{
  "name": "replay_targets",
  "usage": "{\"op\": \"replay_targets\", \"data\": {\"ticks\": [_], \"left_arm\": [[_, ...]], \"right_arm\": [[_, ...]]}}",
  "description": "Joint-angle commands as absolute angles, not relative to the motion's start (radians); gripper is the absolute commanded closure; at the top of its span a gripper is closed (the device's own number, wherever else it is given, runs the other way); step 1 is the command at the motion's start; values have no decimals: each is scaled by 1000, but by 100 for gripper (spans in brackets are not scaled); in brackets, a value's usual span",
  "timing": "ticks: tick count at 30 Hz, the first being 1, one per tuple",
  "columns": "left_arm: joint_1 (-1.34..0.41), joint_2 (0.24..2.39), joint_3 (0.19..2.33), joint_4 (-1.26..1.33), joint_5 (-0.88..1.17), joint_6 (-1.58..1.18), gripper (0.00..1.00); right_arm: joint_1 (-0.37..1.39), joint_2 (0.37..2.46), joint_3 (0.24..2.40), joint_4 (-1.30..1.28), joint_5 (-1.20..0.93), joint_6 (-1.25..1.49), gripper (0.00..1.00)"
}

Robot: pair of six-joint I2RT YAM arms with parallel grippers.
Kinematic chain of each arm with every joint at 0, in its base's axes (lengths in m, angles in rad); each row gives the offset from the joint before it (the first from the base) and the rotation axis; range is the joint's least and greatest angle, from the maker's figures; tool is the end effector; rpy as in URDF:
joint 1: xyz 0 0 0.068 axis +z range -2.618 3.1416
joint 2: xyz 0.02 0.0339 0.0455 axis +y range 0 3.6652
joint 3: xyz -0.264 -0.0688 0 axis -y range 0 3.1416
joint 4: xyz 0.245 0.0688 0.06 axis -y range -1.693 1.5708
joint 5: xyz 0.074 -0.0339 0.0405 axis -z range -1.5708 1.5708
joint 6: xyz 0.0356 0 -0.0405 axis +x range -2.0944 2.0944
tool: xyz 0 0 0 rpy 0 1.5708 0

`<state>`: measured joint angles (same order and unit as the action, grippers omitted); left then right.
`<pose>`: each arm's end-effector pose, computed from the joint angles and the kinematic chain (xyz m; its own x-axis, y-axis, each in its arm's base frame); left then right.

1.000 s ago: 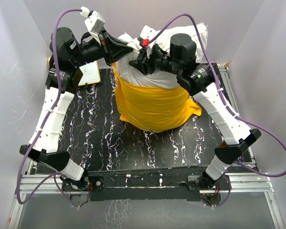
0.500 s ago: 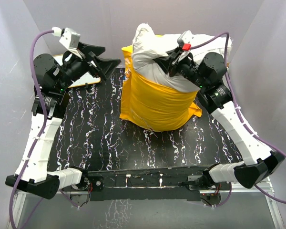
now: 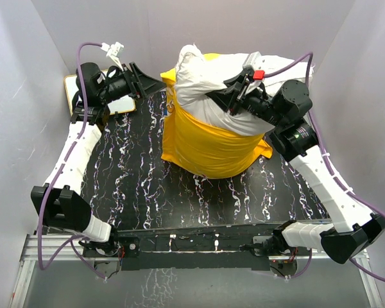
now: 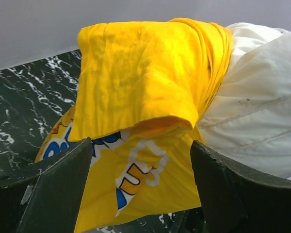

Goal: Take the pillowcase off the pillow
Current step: Remove the pillow from the pillowcase.

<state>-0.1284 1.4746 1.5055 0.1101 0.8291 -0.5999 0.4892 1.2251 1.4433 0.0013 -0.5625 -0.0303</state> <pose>0.3286 -0.0689 0.4576 -0.3425 -0.3403 -0.8757 0.7477 0.4657 -0.4734 0.2191 0.1382 0.4962 0.2181 0.0871 -0.9720 -0.8508 0.5050 -0.1456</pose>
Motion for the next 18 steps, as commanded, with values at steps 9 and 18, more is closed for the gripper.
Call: {"op": "replay_targets", "data": {"ticks": [9,18], "left_arm": [[-200,1426,1465,283,899,-652,50],[-203,1426,1360,248,803,-585,91]], "right_arm": [[488,1239,1446,87,-735,141,92],[488,1217,1491,144,-677,191,92]]}}
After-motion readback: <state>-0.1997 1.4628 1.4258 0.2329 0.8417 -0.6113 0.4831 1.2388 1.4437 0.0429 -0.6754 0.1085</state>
